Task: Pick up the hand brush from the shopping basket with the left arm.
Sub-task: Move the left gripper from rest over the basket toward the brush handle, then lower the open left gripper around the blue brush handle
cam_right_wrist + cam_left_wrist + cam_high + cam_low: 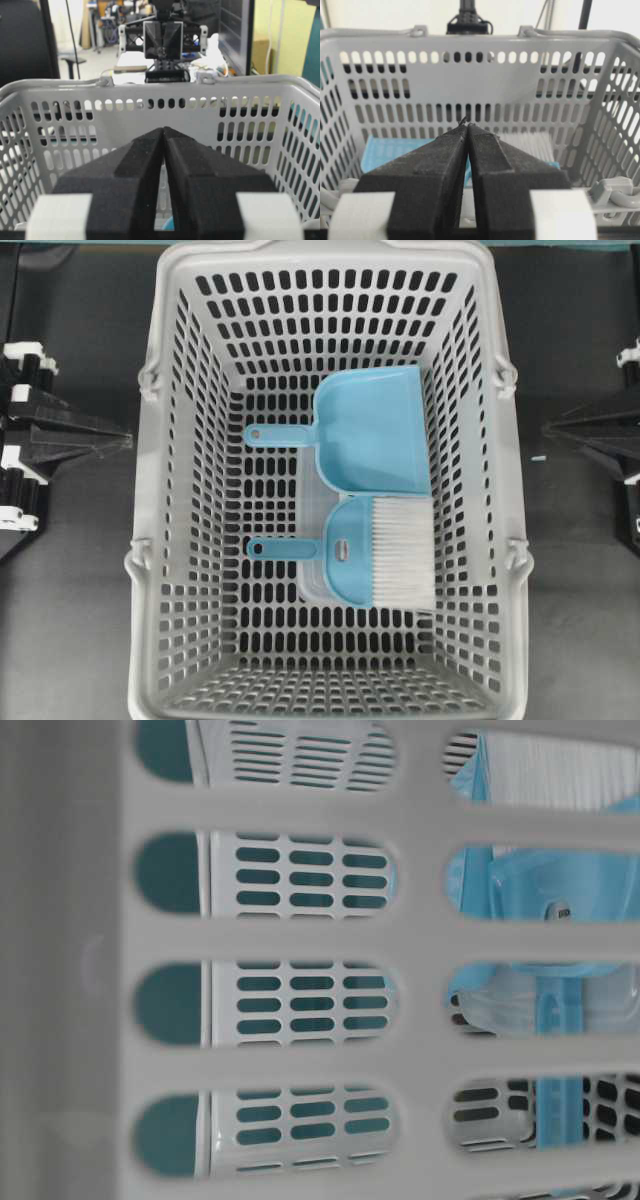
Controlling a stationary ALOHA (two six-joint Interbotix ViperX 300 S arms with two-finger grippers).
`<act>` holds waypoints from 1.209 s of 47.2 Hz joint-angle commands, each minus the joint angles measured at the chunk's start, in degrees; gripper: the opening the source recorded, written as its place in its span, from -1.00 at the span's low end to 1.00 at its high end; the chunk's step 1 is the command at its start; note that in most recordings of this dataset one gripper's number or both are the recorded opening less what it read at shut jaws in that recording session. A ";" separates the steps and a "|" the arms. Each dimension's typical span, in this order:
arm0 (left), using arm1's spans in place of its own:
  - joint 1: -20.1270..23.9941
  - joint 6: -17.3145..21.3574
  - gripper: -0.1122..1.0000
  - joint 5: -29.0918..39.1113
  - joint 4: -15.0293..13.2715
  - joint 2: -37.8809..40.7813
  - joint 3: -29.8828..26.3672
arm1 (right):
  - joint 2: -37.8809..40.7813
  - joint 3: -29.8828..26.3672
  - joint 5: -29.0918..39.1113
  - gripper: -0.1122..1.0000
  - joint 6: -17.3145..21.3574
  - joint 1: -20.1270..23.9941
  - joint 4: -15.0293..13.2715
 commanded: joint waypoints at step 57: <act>-6.50 -3.08 -0.78 67.24 2.37 41.48 -54.05 | -6.06 -0.79 18.46 -0.42 0.88 -1.41 0.79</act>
